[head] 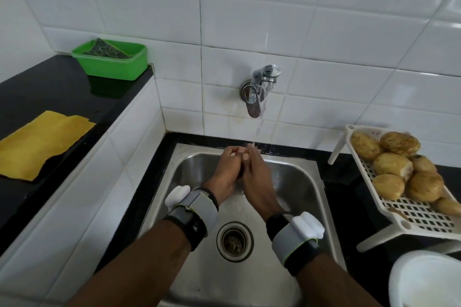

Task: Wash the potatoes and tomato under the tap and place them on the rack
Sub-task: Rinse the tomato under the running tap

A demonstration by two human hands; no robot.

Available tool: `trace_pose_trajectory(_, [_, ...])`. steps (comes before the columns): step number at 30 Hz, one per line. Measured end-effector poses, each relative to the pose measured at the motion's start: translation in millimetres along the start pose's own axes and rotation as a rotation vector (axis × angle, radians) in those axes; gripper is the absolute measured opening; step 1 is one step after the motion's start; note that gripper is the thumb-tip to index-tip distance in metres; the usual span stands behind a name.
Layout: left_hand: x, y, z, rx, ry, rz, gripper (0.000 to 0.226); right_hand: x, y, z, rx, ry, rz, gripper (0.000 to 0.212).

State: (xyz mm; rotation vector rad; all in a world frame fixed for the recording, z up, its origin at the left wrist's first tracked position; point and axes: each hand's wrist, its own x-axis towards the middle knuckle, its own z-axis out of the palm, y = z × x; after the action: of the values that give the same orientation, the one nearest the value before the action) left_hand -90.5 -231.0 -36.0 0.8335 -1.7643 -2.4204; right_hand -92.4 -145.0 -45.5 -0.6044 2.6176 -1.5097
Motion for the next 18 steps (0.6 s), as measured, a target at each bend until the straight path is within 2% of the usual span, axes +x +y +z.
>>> trace_pose_trajectory(3, [-8,0,0,-0.012,-0.058,0.045,0.021,6,1,-1,0.077,0.082,0.008,0.038])
trace_pose_trajectory(5, [-13,0,1,-0.052,-0.107,0.070,0.020,22,0,-7,0.190,0.066,0.152,0.036])
trace_pose_trajectory(7, [-17,-2,3,-0.080,-0.113,0.079,0.019,31,-3,-11,0.259,0.034,0.212,0.036])
trace_pose_trajectory(12, [-4,7,0,-0.186,0.048,0.025,0.022,4,-10,-2,0.151,0.075,0.049,0.036])
trace_pose_trajectory(15, [-3,11,0,-0.233,0.035,0.031,0.024,1,-2,-5,0.111,0.154,-0.025,0.037])
trace_pose_trajectory(18, [-3,10,3,-0.136,0.007,0.064,0.025,3,4,-7,0.065,0.174,-0.051,0.045])
